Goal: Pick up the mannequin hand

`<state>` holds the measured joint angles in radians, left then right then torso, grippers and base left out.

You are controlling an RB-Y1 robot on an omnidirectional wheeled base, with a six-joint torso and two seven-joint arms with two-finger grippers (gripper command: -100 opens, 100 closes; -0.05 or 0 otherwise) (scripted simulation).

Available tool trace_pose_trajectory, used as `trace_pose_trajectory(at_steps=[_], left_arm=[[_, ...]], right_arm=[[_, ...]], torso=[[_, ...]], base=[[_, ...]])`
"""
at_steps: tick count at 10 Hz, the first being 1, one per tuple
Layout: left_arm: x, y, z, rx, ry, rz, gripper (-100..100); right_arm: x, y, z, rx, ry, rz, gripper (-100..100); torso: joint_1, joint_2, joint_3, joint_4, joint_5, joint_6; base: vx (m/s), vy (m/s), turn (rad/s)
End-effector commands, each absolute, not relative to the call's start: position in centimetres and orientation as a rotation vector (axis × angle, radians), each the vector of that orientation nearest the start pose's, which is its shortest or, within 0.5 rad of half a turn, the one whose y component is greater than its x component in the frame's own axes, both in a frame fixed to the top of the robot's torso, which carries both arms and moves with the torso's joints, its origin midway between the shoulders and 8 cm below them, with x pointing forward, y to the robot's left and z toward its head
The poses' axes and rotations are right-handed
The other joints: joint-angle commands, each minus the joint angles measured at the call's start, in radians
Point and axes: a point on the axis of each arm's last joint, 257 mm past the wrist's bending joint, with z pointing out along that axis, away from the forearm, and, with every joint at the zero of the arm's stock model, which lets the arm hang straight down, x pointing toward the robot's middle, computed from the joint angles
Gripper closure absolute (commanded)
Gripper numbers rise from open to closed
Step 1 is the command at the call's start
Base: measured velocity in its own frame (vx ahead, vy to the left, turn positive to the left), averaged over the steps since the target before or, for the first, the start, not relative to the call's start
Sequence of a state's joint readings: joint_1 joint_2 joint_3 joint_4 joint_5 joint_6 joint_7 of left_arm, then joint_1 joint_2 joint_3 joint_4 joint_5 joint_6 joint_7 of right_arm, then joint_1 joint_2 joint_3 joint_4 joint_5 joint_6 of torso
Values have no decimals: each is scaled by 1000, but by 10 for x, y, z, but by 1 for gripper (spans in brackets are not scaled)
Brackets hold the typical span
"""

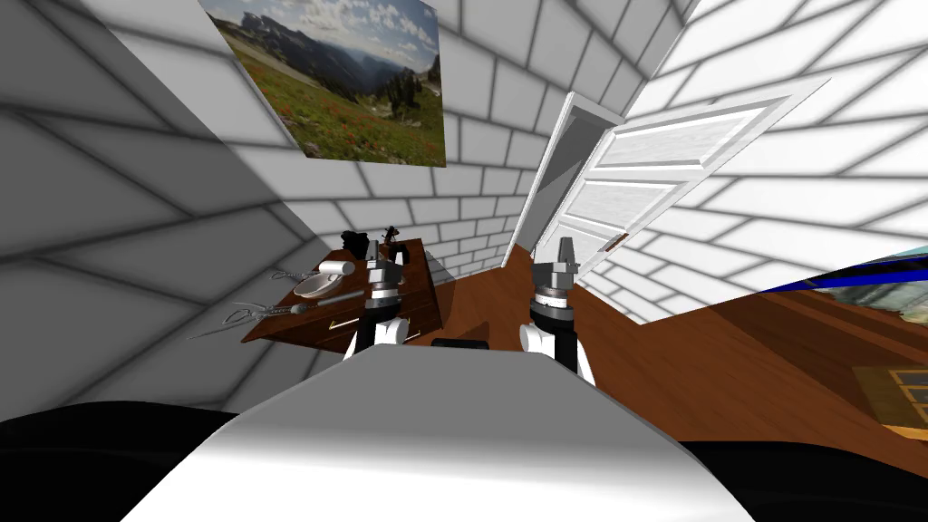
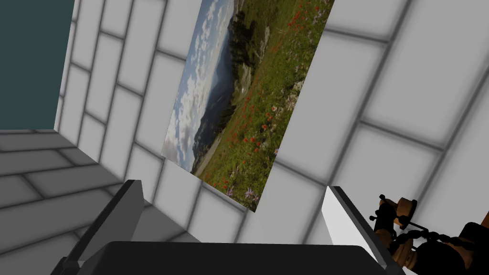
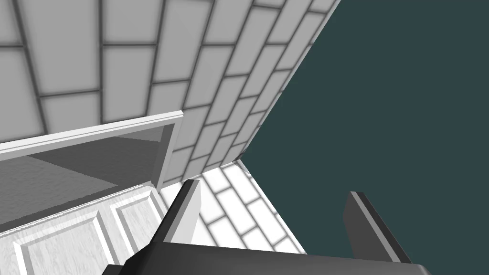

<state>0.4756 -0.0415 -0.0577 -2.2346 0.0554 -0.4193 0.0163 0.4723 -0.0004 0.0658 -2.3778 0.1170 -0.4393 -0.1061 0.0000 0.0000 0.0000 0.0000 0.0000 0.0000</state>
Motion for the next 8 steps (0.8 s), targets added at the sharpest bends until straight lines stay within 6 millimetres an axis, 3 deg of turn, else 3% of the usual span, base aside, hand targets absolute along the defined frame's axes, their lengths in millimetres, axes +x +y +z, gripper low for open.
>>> trace_pose_trajectory(at_steps=[1,8], left_arm=[[381,263,-9,-825,654,-1417,-100],[446,226,-48,-921,851,-1516,-100]], right_arm=[[338,-240,64,585,611,1411,0],[338,-240,64,585,611,1411,0]], torso=[[0,0,0,0,0,0],[8,4,3,1,2,0]], base=[[-32,38,74],[-71,103,88]])
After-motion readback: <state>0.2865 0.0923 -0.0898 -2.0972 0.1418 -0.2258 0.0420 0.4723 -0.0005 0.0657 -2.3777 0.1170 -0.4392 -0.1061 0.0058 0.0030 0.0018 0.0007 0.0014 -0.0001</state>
